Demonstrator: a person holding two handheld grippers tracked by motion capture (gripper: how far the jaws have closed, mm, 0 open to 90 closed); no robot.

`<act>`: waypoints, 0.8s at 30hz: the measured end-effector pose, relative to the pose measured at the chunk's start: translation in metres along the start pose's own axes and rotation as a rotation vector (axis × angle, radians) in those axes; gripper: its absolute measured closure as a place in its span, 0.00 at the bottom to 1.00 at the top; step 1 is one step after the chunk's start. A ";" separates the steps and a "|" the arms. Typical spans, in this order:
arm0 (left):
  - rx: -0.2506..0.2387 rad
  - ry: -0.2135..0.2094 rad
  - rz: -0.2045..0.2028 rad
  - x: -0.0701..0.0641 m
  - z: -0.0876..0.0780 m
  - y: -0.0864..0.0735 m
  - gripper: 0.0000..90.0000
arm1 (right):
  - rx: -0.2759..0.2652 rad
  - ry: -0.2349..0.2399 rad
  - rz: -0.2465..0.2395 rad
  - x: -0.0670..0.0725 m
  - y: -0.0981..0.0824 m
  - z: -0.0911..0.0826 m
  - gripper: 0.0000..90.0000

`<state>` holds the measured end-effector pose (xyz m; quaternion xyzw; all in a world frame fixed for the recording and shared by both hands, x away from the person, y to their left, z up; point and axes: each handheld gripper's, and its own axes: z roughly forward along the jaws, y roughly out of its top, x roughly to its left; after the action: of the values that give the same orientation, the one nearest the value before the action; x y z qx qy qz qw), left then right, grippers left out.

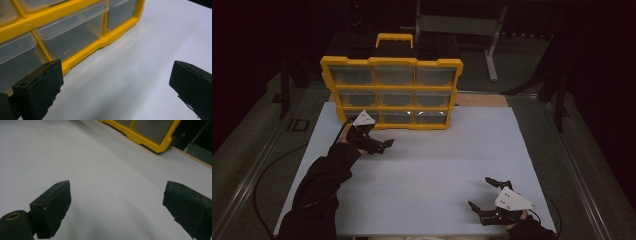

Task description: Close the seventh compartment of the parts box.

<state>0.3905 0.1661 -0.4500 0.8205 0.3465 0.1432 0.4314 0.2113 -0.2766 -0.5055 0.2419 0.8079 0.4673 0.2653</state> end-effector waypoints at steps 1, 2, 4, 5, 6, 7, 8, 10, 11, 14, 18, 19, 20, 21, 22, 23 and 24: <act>-0.007 -0.006 0.010 -0.001 -0.001 0.000 0.00 | 0.000 0.001 -0.002 0.000 0.000 0.000 0.09; -0.008 -0.009 0.015 -0.002 -0.002 0.000 0.00 | 0.000 0.000 -0.001 0.000 0.000 0.000 0.09; -0.013 -0.018 0.028 -0.005 -0.004 0.001 0.00 | -0.002 0.001 -0.001 0.000 0.000 0.000 0.09; -0.014 -0.020 0.030 -0.006 -0.004 0.001 0.00 | -0.002 0.001 0.000 0.000 0.000 0.000 0.09; -0.011 -0.020 0.038 -0.007 -0.005 0.001 0.00 | -0.001 0.000 0.000 0.000 0.000 0.000 0.09; -0.012 -0.017 0.043 -0.009 -0.006 0.001 0.00 | -0.001 0.000 -0.001 0.000 0.000 0.000 0.09; -0.015 -0.014 0.051 -0.010 -0.008 0.001 0.00 | -0.001 0.000 -0.001 0.000 0.000 0.000 0.09; -0.020 -0.018 0.053 -0.012 -0.011 0.001 0.00 | -0.001 0.000 -0.001 0.000 0.000 0.000 0.09; -0.020 -0.019 0.055 -0.013 -0.012 0.002 0.00 | -0.001 0.000 -0.002 0.000 0.000 0.000 0.09; -0.026 -0.027 0.066 -0.018 -0.016 0.002 0.00 | -0.001 -0.001 0.000 0.000 0.000 0.000 0.09; -0.036 -0.037 0.078 -0.022 -0.021 0.002 0.00 | 0.000 0.002 -0.002 0.001 0.001 0.000 0.09; -0.035 -0.039 0.083 -0.024 -0.023 0.002 0.00 | 0.000 0.002 -0.003 0.001 0.001 0.001 0.09; -0.035 -0.039 0.083 -0.024 -0.023 0.002 0.00 | 0.000 0.002 -0.003 0.001 0.001 0.001 0.09; -0.036 -0.038 0.092 -0.026 -0.025 0.001 0.00 | 0.000 0.001 -0.002 0.001 0.001 0.000 0.09; -0.037 -0.039 0.090 -0.026 -0.026 0.001 0.00 | -0.001 0.002 -0.004 0.001 0.001 0.000 0.09; -0.042 -0.036 0.089 -0.027 -0.027 0.000 0.00 | 0.000 0.003 -0.004 0.001 0.001 0.000 0.09; -0.043 -0.037 0.089 -0.027 -0.029 -0.001 0.00 | 0.000 0.002 -0.003 0.001 0.001 0.000 0.09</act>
<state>0.3554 0.1656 -0.4324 0.8281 0.2987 0.1544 0.4485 0.2109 -0.2759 -0.5052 0.2400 0.8086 0.4672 0.2652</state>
